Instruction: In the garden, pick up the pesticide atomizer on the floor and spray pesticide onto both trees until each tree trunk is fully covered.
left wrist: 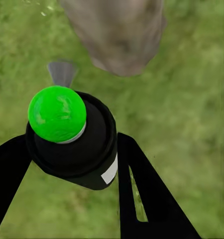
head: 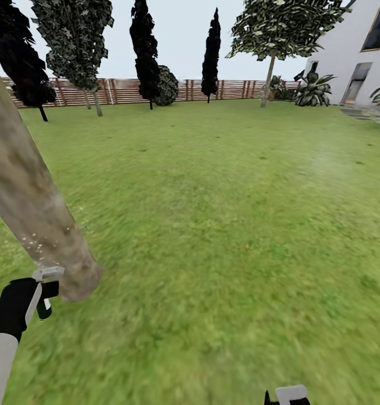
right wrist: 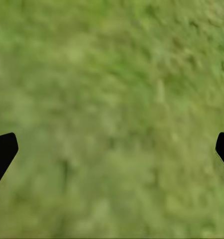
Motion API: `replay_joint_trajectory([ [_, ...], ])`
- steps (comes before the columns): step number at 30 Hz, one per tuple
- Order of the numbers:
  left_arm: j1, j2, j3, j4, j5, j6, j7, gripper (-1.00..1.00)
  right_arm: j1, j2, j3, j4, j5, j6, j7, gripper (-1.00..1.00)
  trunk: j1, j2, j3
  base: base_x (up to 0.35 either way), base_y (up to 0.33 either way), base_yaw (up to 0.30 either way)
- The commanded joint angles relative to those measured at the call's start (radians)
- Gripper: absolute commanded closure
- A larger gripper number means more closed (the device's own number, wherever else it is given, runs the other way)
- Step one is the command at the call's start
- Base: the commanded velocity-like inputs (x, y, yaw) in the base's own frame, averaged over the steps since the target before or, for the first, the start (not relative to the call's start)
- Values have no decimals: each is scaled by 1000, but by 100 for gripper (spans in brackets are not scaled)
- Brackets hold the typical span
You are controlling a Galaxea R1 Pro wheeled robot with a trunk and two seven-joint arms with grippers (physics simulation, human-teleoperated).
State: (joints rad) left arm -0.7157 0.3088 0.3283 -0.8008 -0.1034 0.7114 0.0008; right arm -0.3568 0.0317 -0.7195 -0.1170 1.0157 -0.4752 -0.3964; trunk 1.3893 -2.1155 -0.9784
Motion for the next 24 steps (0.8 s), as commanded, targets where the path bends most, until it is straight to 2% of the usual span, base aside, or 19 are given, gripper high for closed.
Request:
replay_joint_trajectory([
  [1,-1,0,2,-1,-10,4,-4,100,-1,0,-8,0,11,-2,-4,-100,0,0,-1,249,-177,2],
  [3,-1,0,2,-9,-11,3,-4,100,-1,1,-8,1,11,-2,-4,-100,0,0,-1,187,-214,41],
  [5,1,-1,2,-67,-9,8,-9,100,-1,0,-8,2,11,-2,-4,-100,0,0,-1,42,-262,230],
  [7,4,-10,1,-77,-14,9,-10,100,-1,0,-8,1,11,-2,-4,-100,0,0,-1,7,-271,270],
  [10,16,-15,-1,-16,-9,1,-8,100,-1,1,-8,2,12,-2,-4,-100,0,0,-1,16,-274,277],
  [14,22,-16,-1,-2,-18,-1,-8,100,-1,1,-6,2,12,-2,-4,-100,0,0,-1,127,-267,278],
  [18,27,-16,-1,-1,-7,-1,-15,100,-1,2,-6,2,12,-2,-4,-100,0,0,-1,166,-255,269],
  [24,27,-20,-4,0,-6,-1,-16,100,-1,1,-6,2,12,-2,-4,-100,0,0,-1,226,-205,25],
])
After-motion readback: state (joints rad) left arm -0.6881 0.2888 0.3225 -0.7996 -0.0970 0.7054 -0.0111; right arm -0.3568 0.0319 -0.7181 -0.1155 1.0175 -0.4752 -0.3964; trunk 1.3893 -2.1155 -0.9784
